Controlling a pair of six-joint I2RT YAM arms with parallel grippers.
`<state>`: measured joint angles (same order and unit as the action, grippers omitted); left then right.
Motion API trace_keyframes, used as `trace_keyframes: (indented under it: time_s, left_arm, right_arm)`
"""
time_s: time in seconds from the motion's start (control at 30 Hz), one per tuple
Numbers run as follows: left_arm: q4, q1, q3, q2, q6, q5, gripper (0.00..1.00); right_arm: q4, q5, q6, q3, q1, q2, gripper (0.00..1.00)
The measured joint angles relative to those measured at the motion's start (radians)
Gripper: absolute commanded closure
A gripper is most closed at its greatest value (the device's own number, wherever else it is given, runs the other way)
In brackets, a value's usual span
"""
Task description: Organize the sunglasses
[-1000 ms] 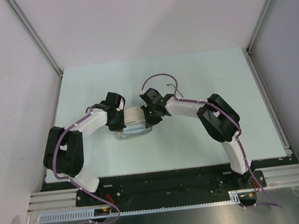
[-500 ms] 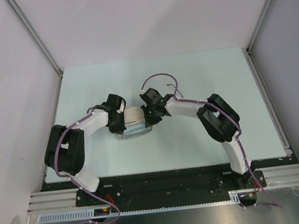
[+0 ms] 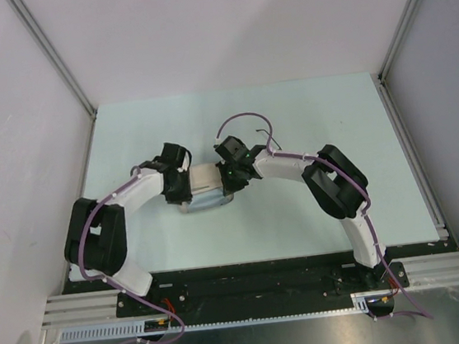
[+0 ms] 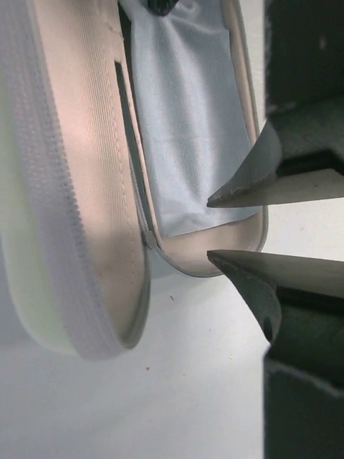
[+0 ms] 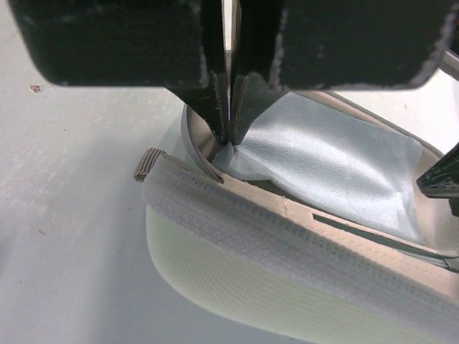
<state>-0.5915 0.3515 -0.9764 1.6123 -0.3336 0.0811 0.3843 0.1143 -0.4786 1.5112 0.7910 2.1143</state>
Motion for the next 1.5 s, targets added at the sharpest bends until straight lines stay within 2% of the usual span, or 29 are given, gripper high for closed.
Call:
trace_keyframes:
  time_s: [0.37, 0.7, 1.13, 1.23, 1.27, 1.37, 1.5]
  left_arm:
    - [0.011, 0.058, -0.013, -0.034, -0.052, -0.066, 0.83]
    - [0.038, 0.080, -0.013, 0.040, -0.091, -0.058, 0.86]
    - [0.049, 0.080, 0.002, 0.044, -0.095, -0.004, 0.85]
    - [0.051, 0.080, 0.003, 0.044, -0.095, -0.001, 0.86]
    - [0.052, 0.080, 0.006, 0.044, -0.095, 0.000, 0.86]
    - [0.057, 0.080, 0.011, 0.046, -0.095, 0.000, 0.86]
    - [0.061, 0.080, 0.013, 0.046, -0.096, 0.000, 0.86]
  right_arm:
    - [0.002, -0.010, -0.011, 0.000, 0.003, -0.001, 1.00]
    - [0.003, -0.019, -0.018, 0.000, 0.005, -0.002, 1.00]
    - [0.008, -0.028, -0.019, 0.000, 0.006, -0.003, 1.00]
    - [0.012, -0.029, -0.019, 0.001, 0.006, -0.003, 0.92]
    - [0.014, -0.030, -0.019, 0.002, 0.006, -0.003, 0.84]
    - [0.018, -0.035, -0.021, 0.004, 0.006, -0.005, 0.74]
    - [0.031, -0.059, -0.024, 0.004, 0.006, -0.015, 0.67]
